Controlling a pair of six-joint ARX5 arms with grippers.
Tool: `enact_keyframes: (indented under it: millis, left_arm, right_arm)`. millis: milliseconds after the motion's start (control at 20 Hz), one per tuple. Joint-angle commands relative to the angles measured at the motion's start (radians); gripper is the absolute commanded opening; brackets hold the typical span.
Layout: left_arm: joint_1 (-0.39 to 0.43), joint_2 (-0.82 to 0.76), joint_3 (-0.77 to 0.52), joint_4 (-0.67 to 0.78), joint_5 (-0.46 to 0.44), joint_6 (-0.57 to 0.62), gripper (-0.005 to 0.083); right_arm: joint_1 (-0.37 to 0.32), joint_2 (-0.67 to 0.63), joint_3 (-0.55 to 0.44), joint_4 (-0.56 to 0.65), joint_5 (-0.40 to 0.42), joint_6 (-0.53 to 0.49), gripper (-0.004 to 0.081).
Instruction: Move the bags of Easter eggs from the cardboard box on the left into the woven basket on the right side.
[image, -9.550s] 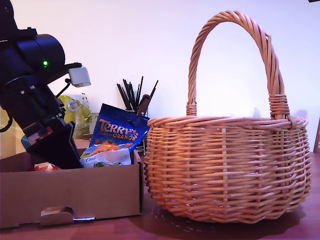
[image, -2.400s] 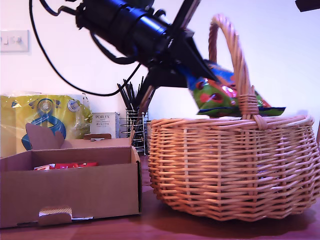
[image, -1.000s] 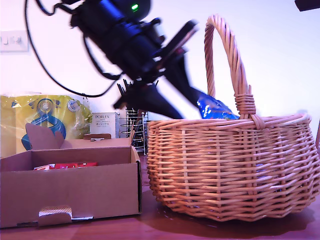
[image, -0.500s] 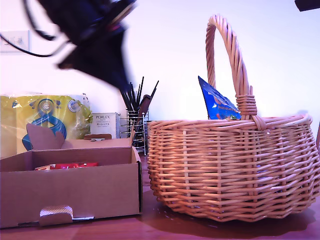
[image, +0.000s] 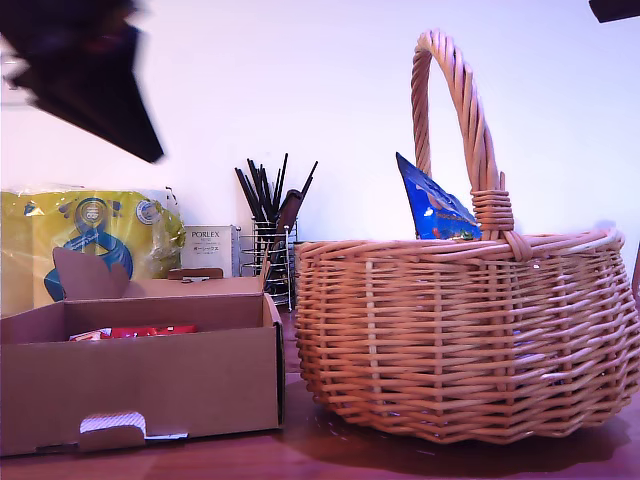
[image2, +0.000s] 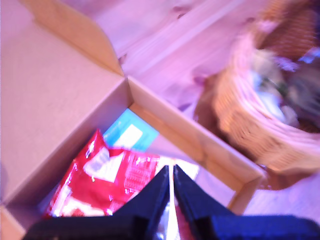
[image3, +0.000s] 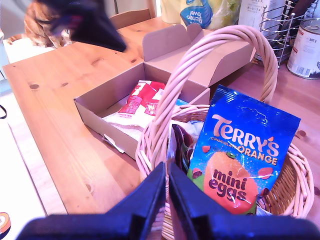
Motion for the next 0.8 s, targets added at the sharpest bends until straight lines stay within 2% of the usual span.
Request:
enact_keyframes:
  millis: [0,50,150,200,250,300,350,400,450,750]
  left_arm:
    - [0.059,-0.027,-0.095,0.035,0.073,0.075,-0.0024]
    - [0.099,-0.054,-0.122,0.034,0.114,0.094,-0.0024]
    - [0.149,-0.062,-0.129,0.028,0.132,0.233,-0.0023]
    - [0.163,-0.050,-0.129,0.046,0.132,0.284,0.0038]
    - [0.171,-0.029,-0.129,0.069,0.131,0.327,0.0236]
    - [0.177,-0.006,-0.129,0.092,0.126,0.349,0.0500]
    - [0.180,0.025,-0.128,0.118,0.106,0.402,0.0677]
    - [0.183,0.061,-0.128,0.135,0.105,0.489,0.0721]
    - [0.184,0.095,-0.128,0.150,0.105,0.518,0.0720]
    - [0.216,0.292,-0.090,0.169,0.084,0.515,0.0720]
  right_arm:
    - [0.005,0.000,0.008,0.003,0.000,0.000,-0.0012]
    - [0.005,0.000,0.008,0.003,0.000,0.000,-0.0012]
    - [0.005,0.000,0.008,0.003,0.000,0.000,-0.0012]
    - [0.005,0.000,0.008,0.003,-0.001,0.001,-0.0012]
    - [0.005,0.000,0.008,0.003,-0.001,0.002,-0.0012]
    - [0.005,0.000,0.008,0.003,-0.001,0.002,-0.0012]
    - [0.005,0.000,0.008,0.004,-0.001,0.002,-0.0012]
    - [0.005,0.000,0.008,0.003,-0.001,0.002,-0.0012]
    - [0.005,0.000,0.008,0.003,-0.001,0.002,-0.0012]
    - [0.005,0.000,0.008,0.003,-0.001,0.002,-0.0012]
